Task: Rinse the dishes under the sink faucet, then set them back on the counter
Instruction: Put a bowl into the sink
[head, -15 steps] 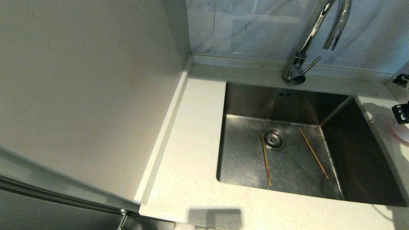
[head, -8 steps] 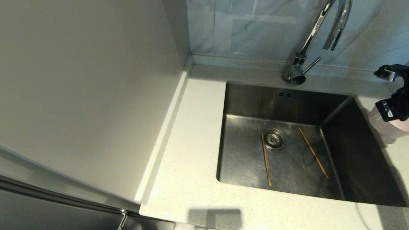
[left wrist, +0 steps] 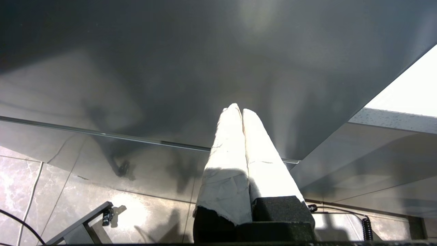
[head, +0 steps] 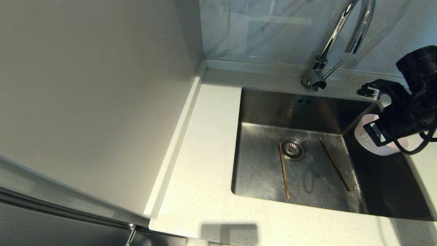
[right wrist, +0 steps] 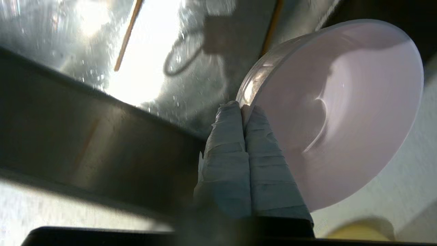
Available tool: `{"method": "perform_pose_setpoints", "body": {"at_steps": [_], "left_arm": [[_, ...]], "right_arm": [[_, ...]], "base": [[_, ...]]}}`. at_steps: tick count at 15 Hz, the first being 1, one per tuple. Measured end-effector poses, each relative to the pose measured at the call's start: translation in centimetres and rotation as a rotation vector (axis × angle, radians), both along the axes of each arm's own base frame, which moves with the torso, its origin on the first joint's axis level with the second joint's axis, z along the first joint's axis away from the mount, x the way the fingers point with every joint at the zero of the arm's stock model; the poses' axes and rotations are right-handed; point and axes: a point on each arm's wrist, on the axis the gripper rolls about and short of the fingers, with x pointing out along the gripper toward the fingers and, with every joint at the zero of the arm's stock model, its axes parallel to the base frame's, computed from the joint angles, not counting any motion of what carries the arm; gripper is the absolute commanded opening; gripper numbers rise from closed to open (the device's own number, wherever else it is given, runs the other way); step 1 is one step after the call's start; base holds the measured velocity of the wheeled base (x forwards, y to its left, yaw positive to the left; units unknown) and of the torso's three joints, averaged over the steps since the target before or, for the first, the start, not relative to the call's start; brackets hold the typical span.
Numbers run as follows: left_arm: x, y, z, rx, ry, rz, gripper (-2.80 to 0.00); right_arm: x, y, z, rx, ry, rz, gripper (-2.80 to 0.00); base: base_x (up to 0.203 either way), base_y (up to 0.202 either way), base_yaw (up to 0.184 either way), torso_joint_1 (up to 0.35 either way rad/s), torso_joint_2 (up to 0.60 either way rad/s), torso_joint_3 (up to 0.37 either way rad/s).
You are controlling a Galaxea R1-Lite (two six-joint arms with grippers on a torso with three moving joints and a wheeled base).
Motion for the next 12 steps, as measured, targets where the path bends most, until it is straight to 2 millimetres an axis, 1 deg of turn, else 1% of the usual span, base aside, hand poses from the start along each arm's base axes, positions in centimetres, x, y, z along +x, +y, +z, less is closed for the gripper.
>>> {"method": "perform_pose_setpoints", "body": {"at_steps": [2,4,12], "left_arm": [[0.0,0.0,0.0,0.0,0.0,0.0,-2.8],[0.0,0.0,0.0,0.0,0.0,0.0,-2.8],[0.0,0.0,0.0,0.0,0.0,0.0,-2.8]], "right_arm": [[1.7,0.6,-1.4,0.0,-0.046,0.017,-2.8],[3.5,0.9,-3.3,-0.001,-0.077,0.021,-2.8],[10.7,1.1,-14.2,-0.042,-0.11,-0.02,-2.8]], "base": [[0.0,0.0,0.0,0.0,0.0,0.0],[0.0,0.0,0.0,0.0,0.0,0.0],[0.0,0.0,0.0,0.0,0.0,0.0]]}}
